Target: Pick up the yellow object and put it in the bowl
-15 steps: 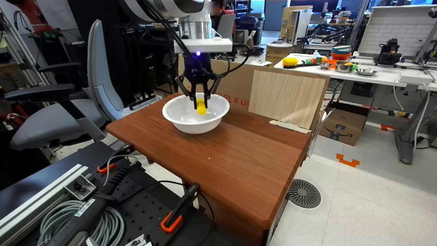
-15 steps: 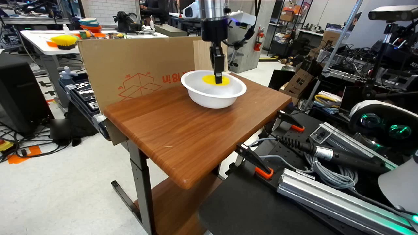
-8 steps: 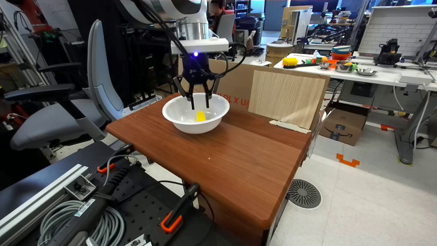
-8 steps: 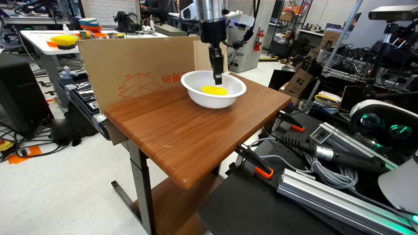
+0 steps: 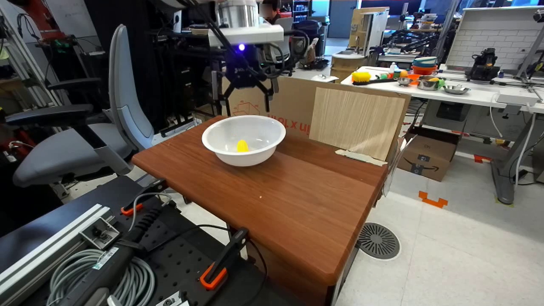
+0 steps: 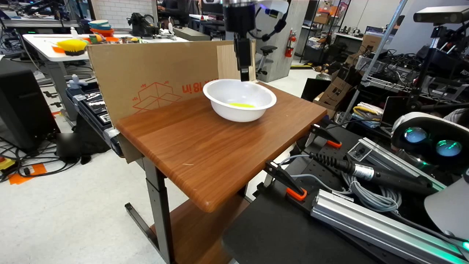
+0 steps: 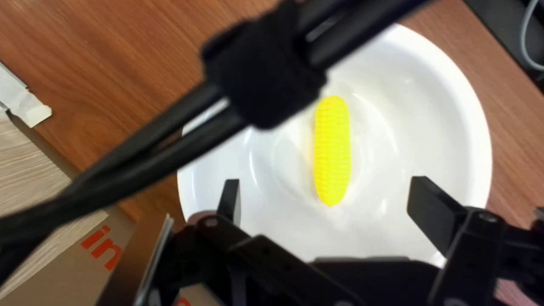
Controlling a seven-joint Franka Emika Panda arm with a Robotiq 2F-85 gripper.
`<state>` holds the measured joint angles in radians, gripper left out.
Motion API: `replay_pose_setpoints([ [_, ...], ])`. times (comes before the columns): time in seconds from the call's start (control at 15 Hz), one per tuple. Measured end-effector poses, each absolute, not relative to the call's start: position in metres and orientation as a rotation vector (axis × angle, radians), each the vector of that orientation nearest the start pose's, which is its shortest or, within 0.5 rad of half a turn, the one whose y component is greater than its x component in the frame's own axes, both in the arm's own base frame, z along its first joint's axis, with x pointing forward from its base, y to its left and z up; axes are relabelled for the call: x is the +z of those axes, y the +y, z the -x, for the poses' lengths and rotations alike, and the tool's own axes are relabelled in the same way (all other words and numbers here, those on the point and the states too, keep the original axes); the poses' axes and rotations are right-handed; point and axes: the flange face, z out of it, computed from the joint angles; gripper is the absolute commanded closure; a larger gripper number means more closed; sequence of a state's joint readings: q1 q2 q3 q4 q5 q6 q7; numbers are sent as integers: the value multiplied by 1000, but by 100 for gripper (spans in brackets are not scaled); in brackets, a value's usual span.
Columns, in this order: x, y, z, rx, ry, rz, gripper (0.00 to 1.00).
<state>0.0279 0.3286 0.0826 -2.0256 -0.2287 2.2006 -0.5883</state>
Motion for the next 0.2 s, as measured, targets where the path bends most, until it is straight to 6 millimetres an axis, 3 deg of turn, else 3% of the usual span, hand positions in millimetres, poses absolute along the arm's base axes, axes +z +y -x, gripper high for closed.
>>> replay_pose_setpoints([
  [0.13,308,56,-577,252,-1326,2958,0],
  [0.2,310,56,-577,246,-1327,2960,0],
])
